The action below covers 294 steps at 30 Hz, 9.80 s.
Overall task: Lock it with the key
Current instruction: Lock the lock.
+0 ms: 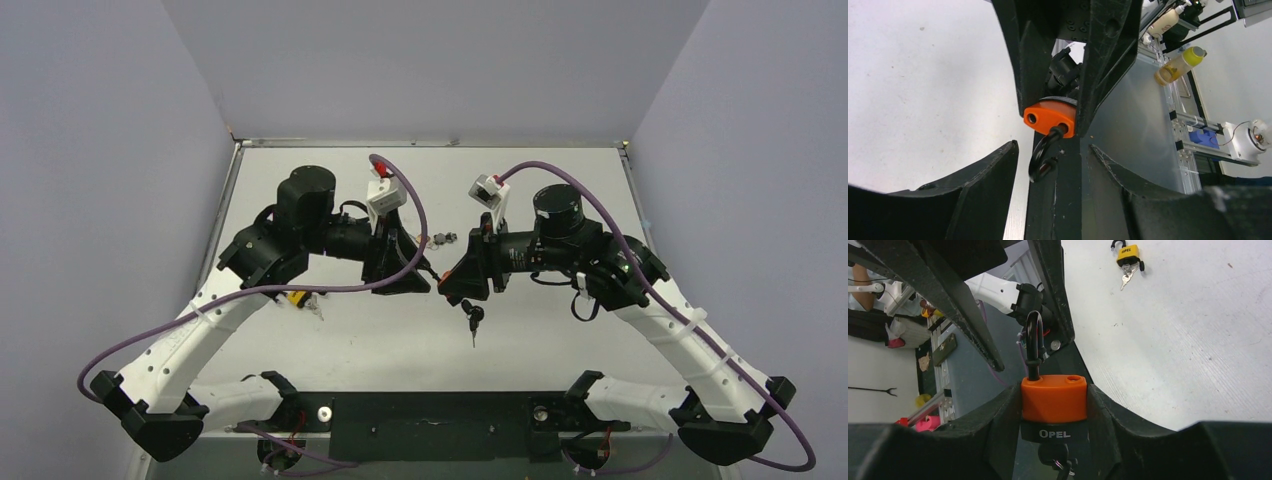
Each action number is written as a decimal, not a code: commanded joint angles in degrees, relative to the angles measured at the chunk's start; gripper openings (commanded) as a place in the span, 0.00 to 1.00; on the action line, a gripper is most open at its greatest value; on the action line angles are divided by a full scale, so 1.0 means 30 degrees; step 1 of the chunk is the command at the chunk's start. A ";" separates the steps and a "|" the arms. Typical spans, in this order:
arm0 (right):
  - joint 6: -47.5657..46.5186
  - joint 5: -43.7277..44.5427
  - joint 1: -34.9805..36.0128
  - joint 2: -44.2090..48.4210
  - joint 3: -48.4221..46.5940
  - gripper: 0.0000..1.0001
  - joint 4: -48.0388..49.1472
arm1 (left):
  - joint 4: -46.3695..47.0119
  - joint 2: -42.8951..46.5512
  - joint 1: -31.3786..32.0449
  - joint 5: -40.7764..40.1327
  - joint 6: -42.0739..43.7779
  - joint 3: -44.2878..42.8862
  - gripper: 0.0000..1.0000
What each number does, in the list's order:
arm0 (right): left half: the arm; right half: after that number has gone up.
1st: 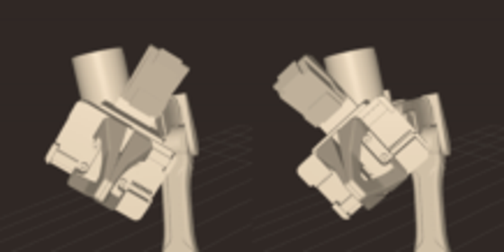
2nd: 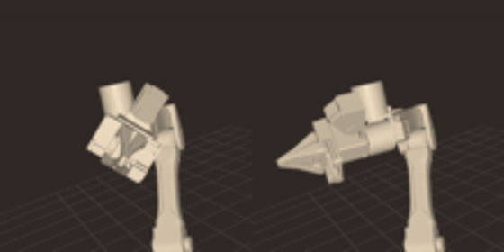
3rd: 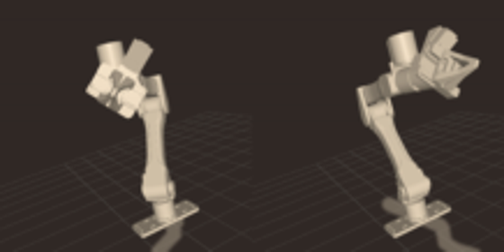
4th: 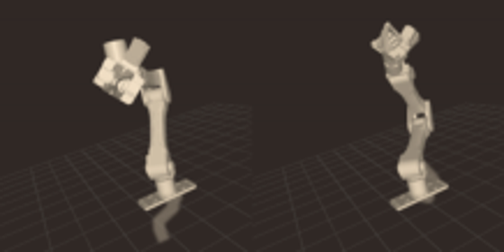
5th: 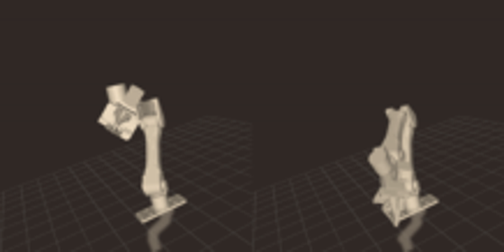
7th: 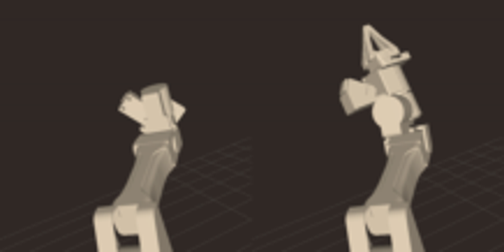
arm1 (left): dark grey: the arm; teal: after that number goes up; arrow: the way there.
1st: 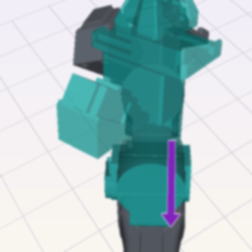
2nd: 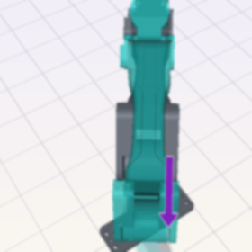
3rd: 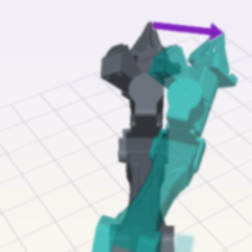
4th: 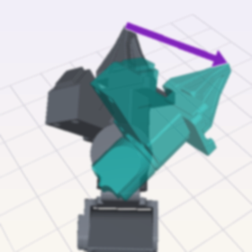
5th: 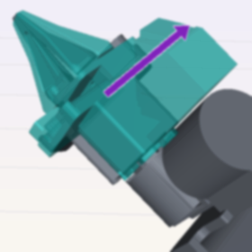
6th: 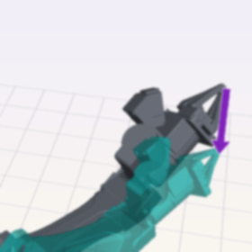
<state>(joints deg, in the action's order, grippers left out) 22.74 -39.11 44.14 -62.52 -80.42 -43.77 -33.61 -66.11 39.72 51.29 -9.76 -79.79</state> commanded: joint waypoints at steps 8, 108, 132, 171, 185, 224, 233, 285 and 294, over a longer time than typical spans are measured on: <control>0.0130 -0.0455 0.0296 -0.0123 -0.1167 0.00 0.1003 | 0.0773 0.0509 0.0724 0.0754 0.0344 -0.0533 0.25; 0.8264 -0.4120 -0.1730 -0.0327 0.5225 0.43 2.6494 | 0.3096 0.1121 0.1260 -1.0380 -0.7485 -0.6919 0.00; 0.6066 -0.3045 -0.1880 0.1979 0.4886 0.00 2.1721 | -0.0959 0.1948 0.1246 -0.9671 -0.4334 -0.6509 0.31; 0.6763 -0.2166 -0.1200 0.1232 0.4414 0.00 2.1446 | 0.2787 0.1662 0.1807 -0.6121 -0.5606 -0.3213 0.00; 0.6317 -0.0827 -0.0818 0.0442 0.3660 0.00 2.1163 | 0.2793 0.1625 0.2764 -0.6986 -0.6118 -0.1987 0.00; 0.6151 -0.0050 -0.2291 0.1510 0.2168 0.00 2.1034 | 0.1291 0.1581 0.6146 -1.1498 -0.5812 0.0708 0.00; 0.6249 0.0050 -0.2347 0.0891 0.1373 0.00 2.1183 | 0.1703 0.1081 0.7186 -1.1224 -0.6045 0.0661 0.00; 0.7674 -0.1473 -0.4015 0.0467 0.3533 0.54 2.3324 | 0.3235 0.2217 0.3793 -1.3868 -0.7358 0.0239 0.00; 1.0919 -0.4311 -0.7619 0.2217 0.8109 0.73 2.8162 | 0.1238 0.1518 0.3170 -1.2744 -0.6696 -0.1590 0.00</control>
<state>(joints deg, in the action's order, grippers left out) 48.90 -46.89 26.70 -59.35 -61.04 25.36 -30.11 -62.54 50.43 9.72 -31.05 -78.15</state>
